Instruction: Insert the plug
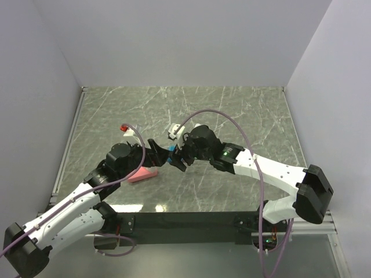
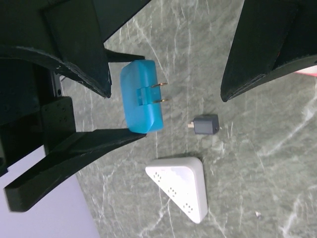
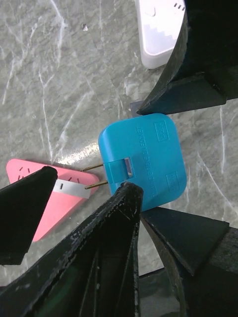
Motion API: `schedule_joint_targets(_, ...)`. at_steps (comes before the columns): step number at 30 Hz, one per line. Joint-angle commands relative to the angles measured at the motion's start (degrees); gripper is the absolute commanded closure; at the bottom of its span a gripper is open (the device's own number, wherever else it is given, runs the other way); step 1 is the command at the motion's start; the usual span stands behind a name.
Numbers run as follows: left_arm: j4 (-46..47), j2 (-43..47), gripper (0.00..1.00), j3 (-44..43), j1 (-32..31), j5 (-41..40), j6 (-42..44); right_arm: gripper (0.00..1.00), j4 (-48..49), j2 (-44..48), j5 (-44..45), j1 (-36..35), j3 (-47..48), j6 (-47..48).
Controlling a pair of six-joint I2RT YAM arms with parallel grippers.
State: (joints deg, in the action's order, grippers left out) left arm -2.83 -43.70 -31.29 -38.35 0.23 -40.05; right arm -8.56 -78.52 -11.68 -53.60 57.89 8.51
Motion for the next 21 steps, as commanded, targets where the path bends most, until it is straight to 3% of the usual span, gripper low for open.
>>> schedule_joint_targets(1, 2.4, 1.5, 0.03, 0.7, -0.1, 2.8, -0.9, 0.93, 2.8, 2.7, -1.0, -1.0, -0.8, 1.4)
schedule_joint_targets(14, 7.8, -1.8, 0.14, 2.3, 0.0, 11.6, -2.0, 0.93, 3.5, 5.2, -1.1, -3.5, -2.4, 3.3)
schedule_joint_targets(21, 11.8, -2.7, 0.36, 4.0, 1.1, 19.2, -3.1, 0.93, 4.3, 6.7, -0.7, -4.5, -3.3, 4.2)
